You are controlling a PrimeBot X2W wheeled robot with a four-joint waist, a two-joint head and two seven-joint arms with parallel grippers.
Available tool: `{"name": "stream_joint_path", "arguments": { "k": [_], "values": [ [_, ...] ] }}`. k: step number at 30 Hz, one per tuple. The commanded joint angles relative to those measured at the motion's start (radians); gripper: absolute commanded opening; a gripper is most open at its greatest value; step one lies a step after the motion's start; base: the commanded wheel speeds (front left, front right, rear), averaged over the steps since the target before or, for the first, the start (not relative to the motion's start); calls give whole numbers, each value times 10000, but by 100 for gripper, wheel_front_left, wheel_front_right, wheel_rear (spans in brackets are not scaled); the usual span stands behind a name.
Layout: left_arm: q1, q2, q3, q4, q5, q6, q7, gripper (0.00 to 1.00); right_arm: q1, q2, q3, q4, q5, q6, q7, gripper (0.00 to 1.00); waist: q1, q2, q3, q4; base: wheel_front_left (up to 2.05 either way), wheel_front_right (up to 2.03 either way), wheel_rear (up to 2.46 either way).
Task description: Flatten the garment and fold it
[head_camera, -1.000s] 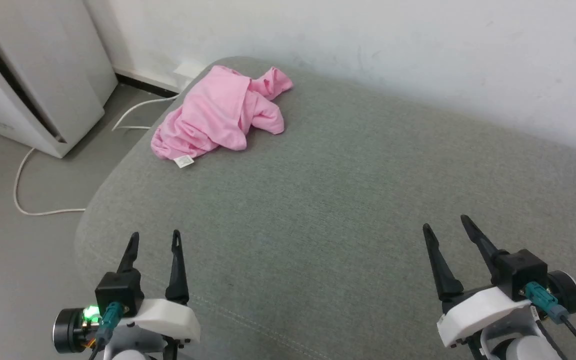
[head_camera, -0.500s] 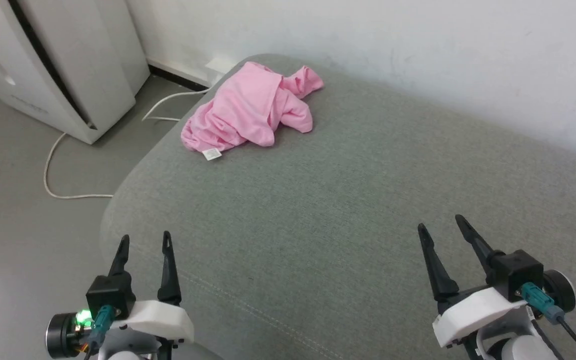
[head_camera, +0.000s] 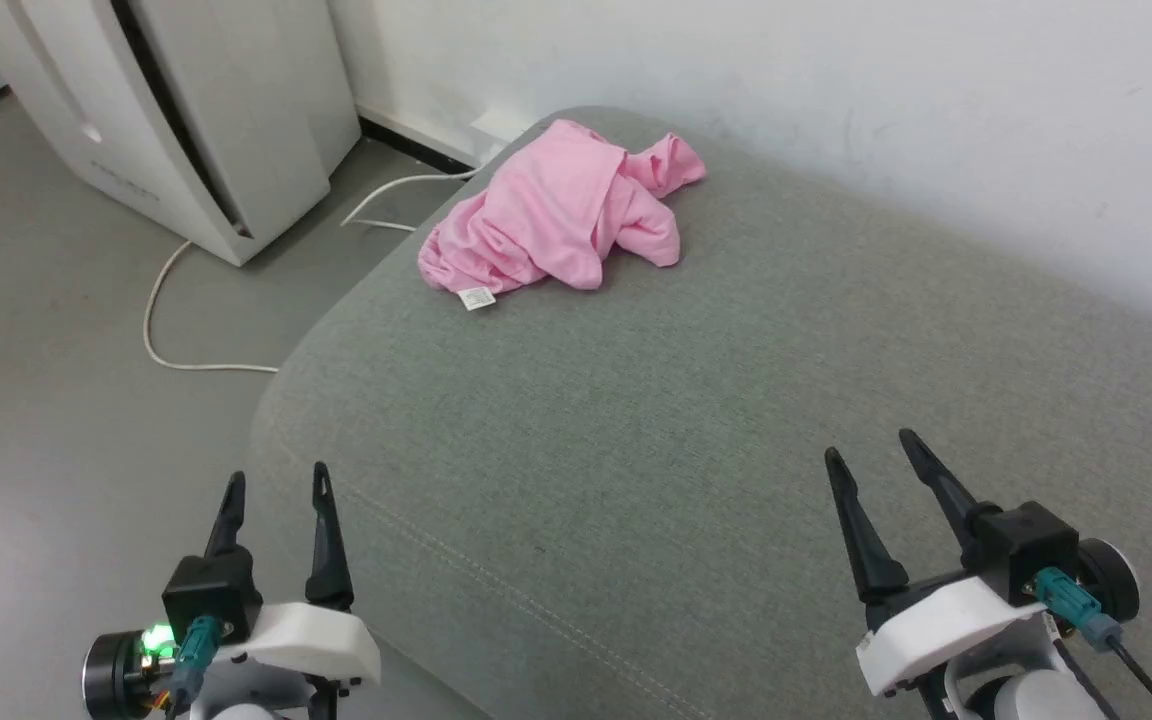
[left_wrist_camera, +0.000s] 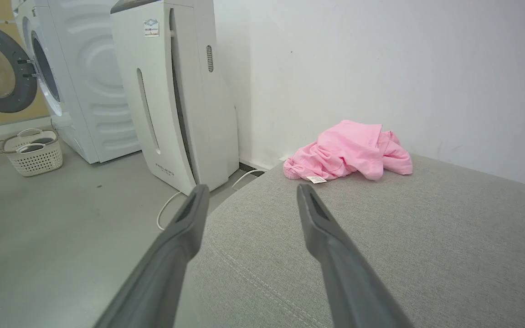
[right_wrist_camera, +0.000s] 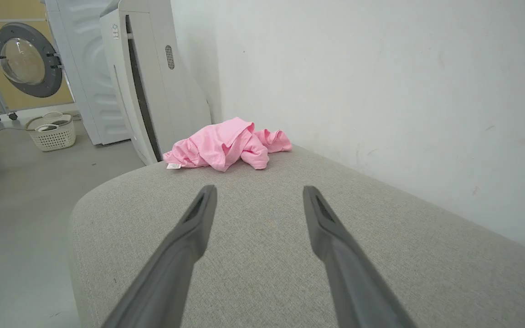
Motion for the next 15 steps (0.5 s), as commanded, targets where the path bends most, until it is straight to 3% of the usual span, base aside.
{"name": "stream_joint_path", "arguments": {
  "k": [1,7,15],
  "values": [
    [74,90,-43,21,-131,115,-113,100,-199,25,25,34,77,-18,-93,100,1,0,38,118,0,0,0],
    [-191,52,114,-59,-623,94,-155,100,-315,26,67,-82,-32,-19,-6,100,1,0,461,63,0,0,0],
    [-2422,577,600,284,-1463,-692,365,100,-1064,26,356,-641,-717,-19,484,100,1,0,2466,-1255,0,0,0]
  ]
}}
